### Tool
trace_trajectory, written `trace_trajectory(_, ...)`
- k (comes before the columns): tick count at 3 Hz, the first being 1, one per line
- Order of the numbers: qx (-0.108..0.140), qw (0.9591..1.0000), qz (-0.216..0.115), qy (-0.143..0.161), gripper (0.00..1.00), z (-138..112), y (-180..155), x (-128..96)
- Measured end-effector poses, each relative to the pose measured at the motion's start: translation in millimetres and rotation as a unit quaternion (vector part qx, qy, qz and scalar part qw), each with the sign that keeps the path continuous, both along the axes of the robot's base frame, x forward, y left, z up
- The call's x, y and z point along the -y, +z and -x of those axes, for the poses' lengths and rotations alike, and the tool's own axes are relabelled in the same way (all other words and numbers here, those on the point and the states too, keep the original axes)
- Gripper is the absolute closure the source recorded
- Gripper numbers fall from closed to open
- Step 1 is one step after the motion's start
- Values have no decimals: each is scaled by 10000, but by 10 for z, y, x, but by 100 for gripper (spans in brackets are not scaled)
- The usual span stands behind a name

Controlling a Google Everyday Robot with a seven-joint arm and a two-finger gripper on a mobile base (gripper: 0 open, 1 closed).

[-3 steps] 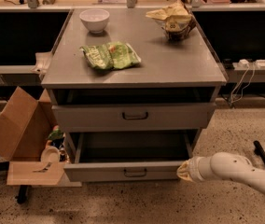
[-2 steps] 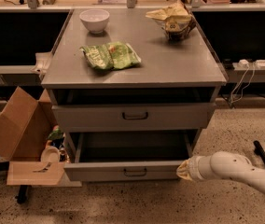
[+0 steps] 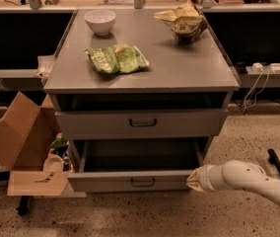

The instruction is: Close middle drawer

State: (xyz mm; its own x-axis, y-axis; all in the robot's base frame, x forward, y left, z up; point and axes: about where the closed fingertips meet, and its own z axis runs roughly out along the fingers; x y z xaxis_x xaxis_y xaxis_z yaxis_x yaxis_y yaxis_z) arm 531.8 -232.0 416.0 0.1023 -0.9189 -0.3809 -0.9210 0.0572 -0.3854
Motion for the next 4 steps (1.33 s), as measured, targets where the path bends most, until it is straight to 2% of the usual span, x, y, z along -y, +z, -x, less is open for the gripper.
trace_trajectory(1, 0, 10000, 0, 0, 3, 0, 0, 0)
trace_trajectory(3, -1, 10000, -1, 1, 0, 1, -1, -2)
trace_trajectory(4, -1, 10000, -1, 1, 27, 1, -2, -2)
